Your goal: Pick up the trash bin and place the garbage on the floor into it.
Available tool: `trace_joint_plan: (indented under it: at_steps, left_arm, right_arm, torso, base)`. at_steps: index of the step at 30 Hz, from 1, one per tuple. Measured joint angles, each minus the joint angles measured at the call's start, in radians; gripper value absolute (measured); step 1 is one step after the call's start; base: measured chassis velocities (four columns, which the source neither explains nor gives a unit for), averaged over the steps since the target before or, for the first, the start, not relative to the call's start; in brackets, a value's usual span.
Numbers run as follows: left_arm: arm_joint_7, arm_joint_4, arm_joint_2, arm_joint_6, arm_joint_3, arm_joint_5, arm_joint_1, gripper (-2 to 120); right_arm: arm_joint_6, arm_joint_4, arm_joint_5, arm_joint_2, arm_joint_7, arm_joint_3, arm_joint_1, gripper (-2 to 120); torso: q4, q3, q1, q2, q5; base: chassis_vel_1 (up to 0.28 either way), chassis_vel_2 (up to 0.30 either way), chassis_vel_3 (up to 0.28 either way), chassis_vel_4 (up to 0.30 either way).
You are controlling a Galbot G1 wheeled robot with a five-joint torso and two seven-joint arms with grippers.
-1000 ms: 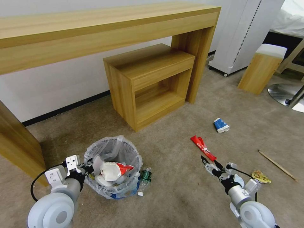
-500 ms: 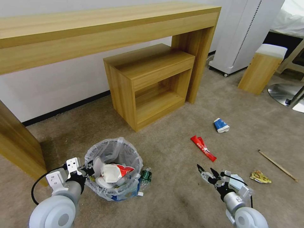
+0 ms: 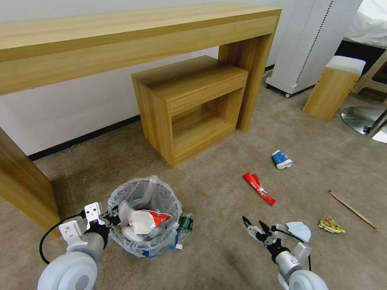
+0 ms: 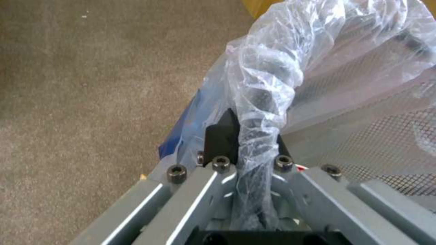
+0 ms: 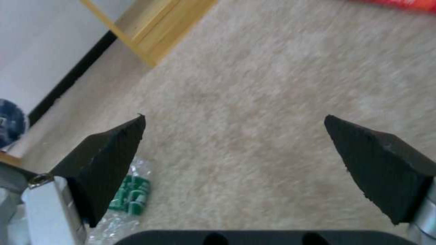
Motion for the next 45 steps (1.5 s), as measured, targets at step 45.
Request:
trace_joint_plan:
  at_steps: [45]
  left_arm:
    - [-0.003, 0.031, -0.035, -0.025, -0.003, 0.049, 0.021, 1]
  right_arm:
    - [0.010, -0.131, 0.217, 0.102, -0.227, -0.193, 0.153, 100]
  torso:
    - [0.0000, 0.000, 0.000, 0.000, 0.0002]
  base:
    - [0.000, 0.000, 0.000, 0.000]
